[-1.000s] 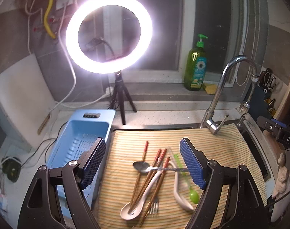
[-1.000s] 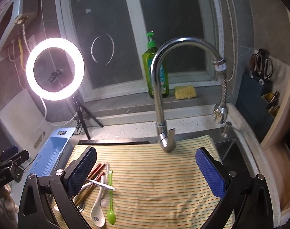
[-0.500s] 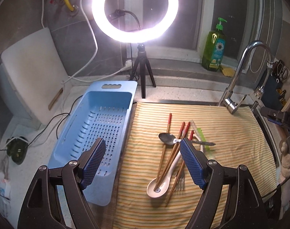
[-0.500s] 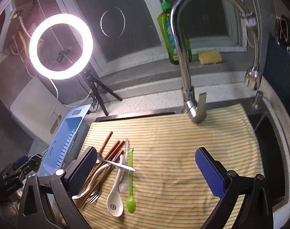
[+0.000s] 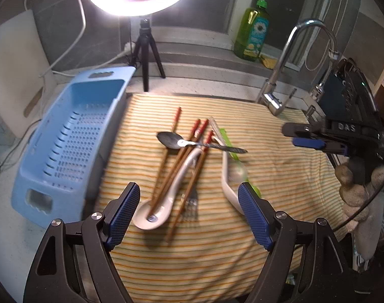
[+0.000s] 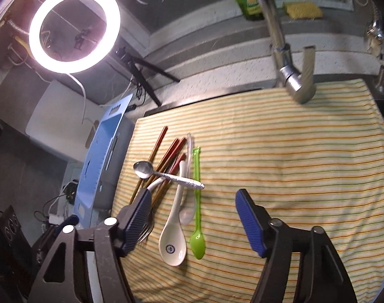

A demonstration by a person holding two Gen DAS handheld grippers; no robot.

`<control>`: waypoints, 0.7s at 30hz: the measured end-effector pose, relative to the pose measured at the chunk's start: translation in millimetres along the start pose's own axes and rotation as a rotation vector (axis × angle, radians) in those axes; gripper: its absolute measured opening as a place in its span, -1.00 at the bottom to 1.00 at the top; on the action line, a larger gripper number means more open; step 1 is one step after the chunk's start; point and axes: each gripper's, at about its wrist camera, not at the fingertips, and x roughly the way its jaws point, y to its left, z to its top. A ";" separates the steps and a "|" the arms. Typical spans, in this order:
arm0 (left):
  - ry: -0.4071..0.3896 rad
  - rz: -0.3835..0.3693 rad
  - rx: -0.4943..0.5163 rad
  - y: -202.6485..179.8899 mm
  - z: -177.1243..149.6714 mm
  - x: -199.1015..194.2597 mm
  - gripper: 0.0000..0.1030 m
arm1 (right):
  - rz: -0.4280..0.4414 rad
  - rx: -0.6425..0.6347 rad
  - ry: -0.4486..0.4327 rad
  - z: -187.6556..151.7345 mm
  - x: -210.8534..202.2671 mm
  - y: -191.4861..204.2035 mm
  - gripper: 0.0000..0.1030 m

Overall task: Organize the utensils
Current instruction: 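Move the right gripper down toward the metal spoon on the cloth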

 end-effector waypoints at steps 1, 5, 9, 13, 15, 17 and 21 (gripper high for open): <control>0.003 0.002 -0.002 -3.2 -2.3 2.4 0.55 | 0.006 -0.007 0.009 0.0 1.8 -0.7 0.11; 0.003 0.000 -0.040 -19.2 -12.1 8.4 0.54 | 0.042 -0.037 0.058 1.1 10.2 -7.1 0.04; 0.010 0.022 -0.084 -38.7 -26.5 16.1 0.52 | 0.086 -0.053 0.129 3.0 19.7 -15.8 -0.07; 0.009 0.048 -0.078 -50.7 -31.1 17.3 0.52 | 0.100 -0.069 0.154 3.6 24.1 -20.6 -0.08; 0.011 0.075 -0.039 -50.1 -25.6 18.6 0.52 | 0.116 -0.047 0.165 2.6 26.4 -24.2 -0.08; 0.015 0.117 0.036 -46.3 -15.8 20.8 0.52 | 0.129 -0.014 0.171 2.5 28.3 -27.4 -0.09; 0.041 0.149 0.233 -29.6 10.3 28.7 0.52 | 0.132 0.042 0.142 3.1 26.7 -27.3 -0.13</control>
